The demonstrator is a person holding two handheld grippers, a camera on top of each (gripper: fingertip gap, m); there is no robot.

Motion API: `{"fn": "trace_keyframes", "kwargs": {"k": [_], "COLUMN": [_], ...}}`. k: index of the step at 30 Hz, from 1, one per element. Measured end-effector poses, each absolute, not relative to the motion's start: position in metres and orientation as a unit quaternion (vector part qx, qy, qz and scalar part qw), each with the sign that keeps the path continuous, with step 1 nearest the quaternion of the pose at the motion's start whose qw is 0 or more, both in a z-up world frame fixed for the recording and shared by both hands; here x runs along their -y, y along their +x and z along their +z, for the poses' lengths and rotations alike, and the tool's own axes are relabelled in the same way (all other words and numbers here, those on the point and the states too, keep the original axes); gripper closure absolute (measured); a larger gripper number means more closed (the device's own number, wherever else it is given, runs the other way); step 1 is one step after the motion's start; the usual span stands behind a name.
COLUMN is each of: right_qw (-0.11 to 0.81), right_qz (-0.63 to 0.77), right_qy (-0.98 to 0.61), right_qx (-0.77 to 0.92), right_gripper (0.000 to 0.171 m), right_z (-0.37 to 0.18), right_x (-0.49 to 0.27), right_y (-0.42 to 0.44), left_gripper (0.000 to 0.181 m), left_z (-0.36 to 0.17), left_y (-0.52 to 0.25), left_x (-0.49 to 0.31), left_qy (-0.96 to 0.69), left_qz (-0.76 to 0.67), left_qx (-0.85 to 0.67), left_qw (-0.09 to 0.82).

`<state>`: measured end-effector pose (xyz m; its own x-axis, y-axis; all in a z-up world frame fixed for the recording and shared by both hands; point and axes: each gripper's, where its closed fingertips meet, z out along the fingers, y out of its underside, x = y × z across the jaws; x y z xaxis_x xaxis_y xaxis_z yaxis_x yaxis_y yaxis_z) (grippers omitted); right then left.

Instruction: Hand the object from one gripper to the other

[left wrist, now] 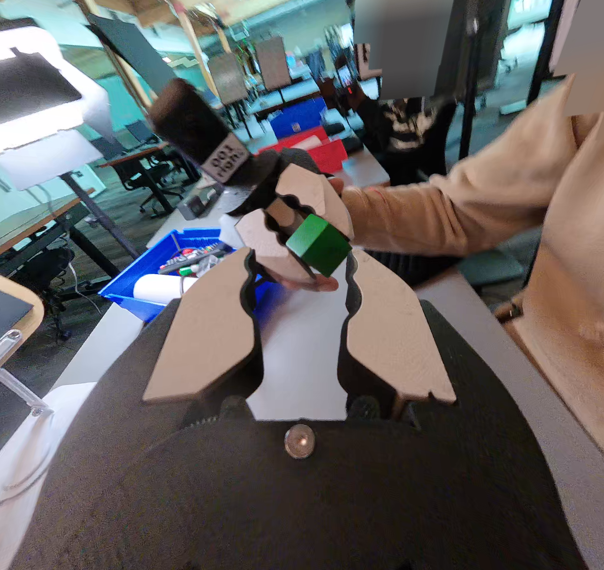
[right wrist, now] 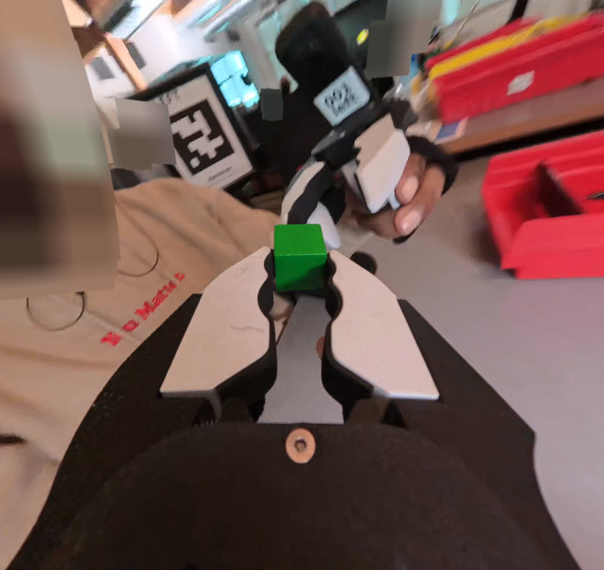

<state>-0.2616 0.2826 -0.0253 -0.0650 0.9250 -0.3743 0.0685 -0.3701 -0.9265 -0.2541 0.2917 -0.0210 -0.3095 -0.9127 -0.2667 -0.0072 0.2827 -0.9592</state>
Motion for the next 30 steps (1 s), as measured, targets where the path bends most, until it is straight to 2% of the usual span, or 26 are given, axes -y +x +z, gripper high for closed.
{"fn": "trace_keyframes", "kwargs": {"k": [4,5,8,10,14,17,21,24,26,27,30], "right_qw": [0.276,0.264,0.267,0.291,0.401,0.557,0.710,0.745,0.757,0.760,0.746], "right_qz": [0.586,0.583,0.584,0.608,0.621,0.529,0.231,0.061,-0.020,-0.051,-0.062], "right_qy": [-0.580,-0.581,-0.586,-0.578,-0.581,-0.541,-0.513,-0.482,-0.451,-0.434,-0.442], "right_qx": [0.494,0.502,0.494,0.460,0.341,0.342,0.424,0.457,0.472,0.480,0.494], "right_gripper": [0.144,0.144,0.144,0.144,0.138,0.126,0.121,0.121,0.132,0.141,0.142], "right_z": [-0.061,-0.066,-0.068,-0.054,-0.018,0.007,0.006,0.003,0.004,0.004,0.004], "right_x": [-0.262,-0.259,-0.263,-0.271,-0.312,-0.323,-0.332,-0.338,-0.337,-0.334,-0.331], "right_y": [-0.279,-0.281,-0.285,-0.286,-0.274,-0.257,-0.251,-0.258,-0.261,-0.262,-0.261], "left_gripper": [0.129,0.135,0.136,0.147,0.148,0.148,0.148,0.149,0.151,0.151,0.152], "left_z": [-0.055,-0.062,-0.066,-0.053,-0.022,0.000,0.009,0.001,-0.004,-0.004,-0.002], "left_y": [-0.259,-0.259,-0.259,-0.256,-0.253,-0.256,-0.255,-0.246,-0.242,-0.241,-0.244], "left_x": [-0.270,-0.268,-0.270,-0.277,-0.311,-0.332,-0.337,-0.328,-0.325,-0.325,-0.320], "left_qy": [-0.327,-0.326,-0.326,-0.323,-0.365,-0.419,-0.474,-0.495,-0.512,-0.516,-0.505], "left_qz": [-0.419,-0.399,-0.359,-0.346,-0.338,-0.408,-0.558,-0.617,-0.635,-0.648,-0.679], "left_qx": [-0.739,-0.755,-0.766,-0.748,-0.670,-0.586,-0.501,-0.483,-0.470,-0.458,-0.453], "left_qw": [0.414,0.406,0.421,0.465,0.551,0.562,0.462,0.376,0.337,0.322,0.281]}}
